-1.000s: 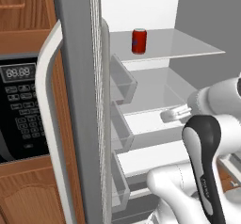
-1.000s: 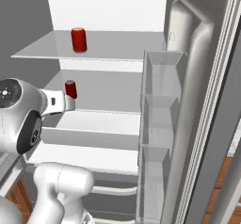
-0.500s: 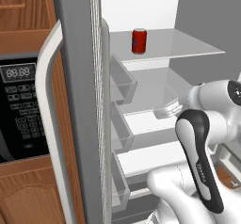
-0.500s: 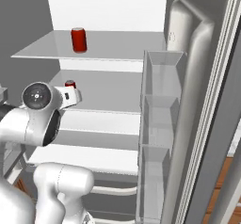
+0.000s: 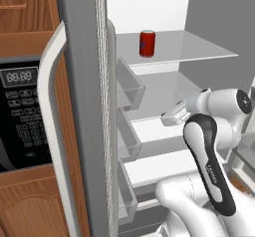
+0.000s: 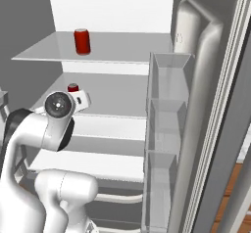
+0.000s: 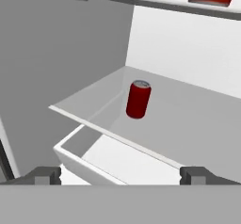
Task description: Open the fridge, grab two sodas, and place both sodas inside the bowl with ice on the dining counter.
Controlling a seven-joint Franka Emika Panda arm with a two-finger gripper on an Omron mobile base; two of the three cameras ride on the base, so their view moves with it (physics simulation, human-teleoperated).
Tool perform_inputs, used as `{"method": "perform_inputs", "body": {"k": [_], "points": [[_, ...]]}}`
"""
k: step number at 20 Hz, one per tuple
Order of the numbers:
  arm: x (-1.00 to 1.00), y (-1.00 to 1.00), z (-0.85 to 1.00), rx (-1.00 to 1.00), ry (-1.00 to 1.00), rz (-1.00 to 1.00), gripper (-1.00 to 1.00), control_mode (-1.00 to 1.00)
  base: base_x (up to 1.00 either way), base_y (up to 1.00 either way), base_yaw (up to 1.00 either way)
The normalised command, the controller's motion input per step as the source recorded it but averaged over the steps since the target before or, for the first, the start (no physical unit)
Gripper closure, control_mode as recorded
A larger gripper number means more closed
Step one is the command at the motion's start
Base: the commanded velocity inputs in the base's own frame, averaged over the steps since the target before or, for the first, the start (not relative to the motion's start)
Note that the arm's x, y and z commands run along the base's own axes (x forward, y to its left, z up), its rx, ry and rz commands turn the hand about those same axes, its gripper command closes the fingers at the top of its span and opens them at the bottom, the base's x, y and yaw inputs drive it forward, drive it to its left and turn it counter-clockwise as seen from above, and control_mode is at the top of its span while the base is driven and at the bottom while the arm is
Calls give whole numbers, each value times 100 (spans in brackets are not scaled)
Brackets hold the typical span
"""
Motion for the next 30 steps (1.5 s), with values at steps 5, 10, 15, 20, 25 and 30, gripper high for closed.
{"method": "perform_inputs", "body": {"k": [5, 10, 15, 20, 25, 30], "points": [[4, 0, -3, 0, 0, -5, -100, -100, 0, 0, 0], [16, 0, 0, 0, -1, -10, -100, -100, 0, 0, 0], [28, 1, -4, 0, -9, -5, -100, -100, 0, 0, 0], [34, 9, 0, 0, -12, 0, -100, -100, 0, 0, 0], [33, 9, -6, 3, -2, 2, -100, -100, 0, 0, 0], [29, 7, -7, 8, 0, 2, -100, -100, 0, 0, 0]]}}
